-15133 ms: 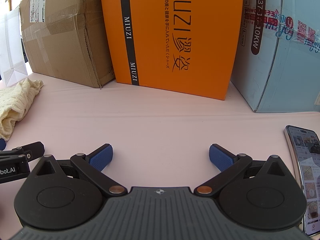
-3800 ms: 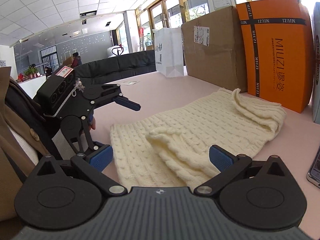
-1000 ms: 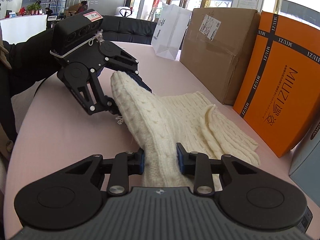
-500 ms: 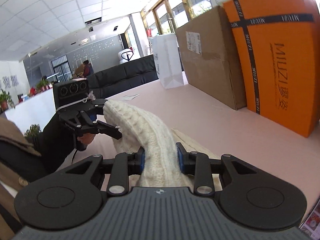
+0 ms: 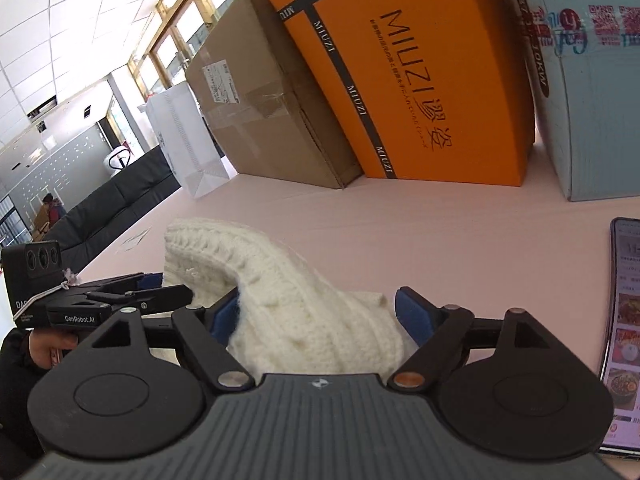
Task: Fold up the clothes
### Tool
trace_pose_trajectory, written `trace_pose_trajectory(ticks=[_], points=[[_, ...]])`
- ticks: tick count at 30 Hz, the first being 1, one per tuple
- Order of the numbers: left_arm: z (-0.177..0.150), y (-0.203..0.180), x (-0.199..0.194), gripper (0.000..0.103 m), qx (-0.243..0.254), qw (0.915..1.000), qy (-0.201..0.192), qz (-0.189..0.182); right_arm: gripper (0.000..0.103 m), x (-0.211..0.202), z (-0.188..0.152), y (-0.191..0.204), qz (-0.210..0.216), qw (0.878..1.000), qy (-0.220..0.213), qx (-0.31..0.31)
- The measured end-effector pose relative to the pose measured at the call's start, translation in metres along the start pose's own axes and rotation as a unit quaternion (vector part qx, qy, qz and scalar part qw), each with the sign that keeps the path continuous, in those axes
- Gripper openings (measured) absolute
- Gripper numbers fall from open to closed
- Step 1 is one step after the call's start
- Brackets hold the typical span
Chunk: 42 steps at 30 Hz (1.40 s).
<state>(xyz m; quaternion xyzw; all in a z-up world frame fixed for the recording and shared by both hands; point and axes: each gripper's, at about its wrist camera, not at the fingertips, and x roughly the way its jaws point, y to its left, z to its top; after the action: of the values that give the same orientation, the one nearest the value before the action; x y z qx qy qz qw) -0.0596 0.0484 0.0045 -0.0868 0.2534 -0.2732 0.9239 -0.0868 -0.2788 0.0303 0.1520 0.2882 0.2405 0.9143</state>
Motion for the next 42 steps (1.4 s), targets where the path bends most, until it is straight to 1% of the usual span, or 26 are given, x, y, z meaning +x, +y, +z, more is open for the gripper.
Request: trace_pose_trajectory(ticks=[2,3,5,6,9,10,11,12,13,15,19,20,21,22,23,24,25,27,29,31,33,34,36,37,39,42], points=[[0.005,0.000,0.001,0.093,-0.008,0.9998,-0.018,0.008,0.081,-0.003,0.001,-0.002,0.018,1.000,-0.013,0.010],[0.008,0.001,0.002,0.095,-0.012,0.9995,-0.027,0.012,0.082,-0.006,0.003,-0.003,0.019,0.999,-0.023,0.010],[0.012,0.001,0.004,0.096,-0.018,0.9988,-0.039,0.025,0.082,-0.006,0.004,-0.003,0.005,0.999,-0.037,0.014],[0.013,0.000,0.009,0.097,-0.015,0.9984,-0.035,0.043,0.083,-0.005,0.005,-0.004,-0.001,0.999,-0.042,0.019],[0.008,-0.004,0.028,0.099,0.015,0.9940,-0.001,0.109,0.083,0.005,0.006,-0.008,-0.047,0.998,-0.032,0.025],[0.007,-0.004,0.032,0.100,0.024,0.9920,0.007,0.124,0.083,0.011,0.004,-0.008,-0.068,0.997,-0.023,0.021],[0.005,-0.004,0.033,0.100,0.028,0.9911,0.010,0.130,0.083,0.017,0.002,-0.007,-0.088,0.996,-0.014,0.018],[0.004,-0.004,0.033,0.101,0.032,0.9903,0.013,0.135,0.083,0.022,0.000,-0.007,-0.097,0.995,-0.009,0.015],[0.003,-0.003,0.034,0.103,0.036,0.9893,0.015,0.140,0.084,0.026,-0.003,-0.008,-0.100,0.995,-0.012,0.014],[0.001,-0.001,0.033,0.103,0.035,0.9885,0.018,0.146,0.085,0.029,-0.005,-0.008,-0.102,0.995,-0.016,0.009],[0.005,0.012,0.013,0.102,-0.030,0.9926,0.002,0.118,0.085,0.022,-0.004,-0.008,-0.097,0.995,-0.020,0.016],[0.005,0.016,0.004,0.102,-0.056,0.9930,-0.003,0.104,0.085,0.016,-0.004,-0.007,-0.092,0.995,-0.021,0.021],[0.004,0.022,-0.012,0.103,-0.095,0.9922,-0.011,0.080,0.085,0.010,-0.004,-0.005,-0.087,0.996,-0.021,0.026],[0.002,0.027,-0.027,0.103,-0.130,0.9896,-0.017,0.059,0.085,0.001,-0.005,-0.003,-0.078,0.996,-0.023,0.027],[-0.001,0.031,-0.040,0.103,-0.153,0.9870,-0.016,0.046,0.086,-0.006,-0.006,-0.002,-0.069,0.997,-0.026,0.028],[-0.004,0.033,-0.050,0.103,-0.166,0.9854,-0.009,0.036,0.086,-0.013,-0.007,-0.001,-0.060,0.997,-0.029,0.030],[-0.007,0.033,-0.060,0.103,-0.173,0.9846,0.003,0.025,0.086,-0.020,-0.009,0.000,-0.052,0.998,-0.031,0.032],[-0.016,0.026,-0.069,0.103,-0.159,0.9861,0.050,0.007,0.086,-0.025,-0.011,0.001,-0.034,0.998,-0.027,0.046],[-0.026,0.014,-0.074,0.103,-0.143,0.9856,0.090,-0.005,0.086,-0.023,-0.014,0.002,-0.019,0.998,-0.016,0.059],[-0.035,0.004,-0.076,0.103,-0.134,0.9832,0.123,-0.016,0.086,-0.016,-0.017,0.006,-0.031,0.998,-0.003,0.052],[-0.044,-0.005,-0.073,0.103,-0.132,0.9795,0.148,-0.037,0.086,-0.009,-0.021,0.011,-0.047,0.998,0.010,0.038],[-0.046,-0.007,-0.069,0.103,-0.135,0.9783,0.151,-0.045,0.086,-0.006,-0.023,0.011,-0.042,0.998,0.015,0.040],[-0.047,-0.010,-0.063,0.103,-0.145,0.9781,0.141,-0.050,0.086,0.001,-0.025,0.012,-0.039,0.998,0.024,0.045],[-0.045,-0.008,-0.057,0.103,-0.162,0.9764,0.133,-0.052,0.086,0.004,-0.026,0.012,-0.040,0.998,0.027,0.047],[-0.039,0.001,-0.039,0.103,-0.207,0.9697,0.112,-0.064,0.088,0.009,-0.027,0.013,-0.043,0.997,0.029,0.049],[-0.025,0.009,-0.013,0.103,-0.242,0.9638,0.089,-0.068,0.087,0.012,-0.027,0.015,-0.045,0.998,0.034,0.036]])
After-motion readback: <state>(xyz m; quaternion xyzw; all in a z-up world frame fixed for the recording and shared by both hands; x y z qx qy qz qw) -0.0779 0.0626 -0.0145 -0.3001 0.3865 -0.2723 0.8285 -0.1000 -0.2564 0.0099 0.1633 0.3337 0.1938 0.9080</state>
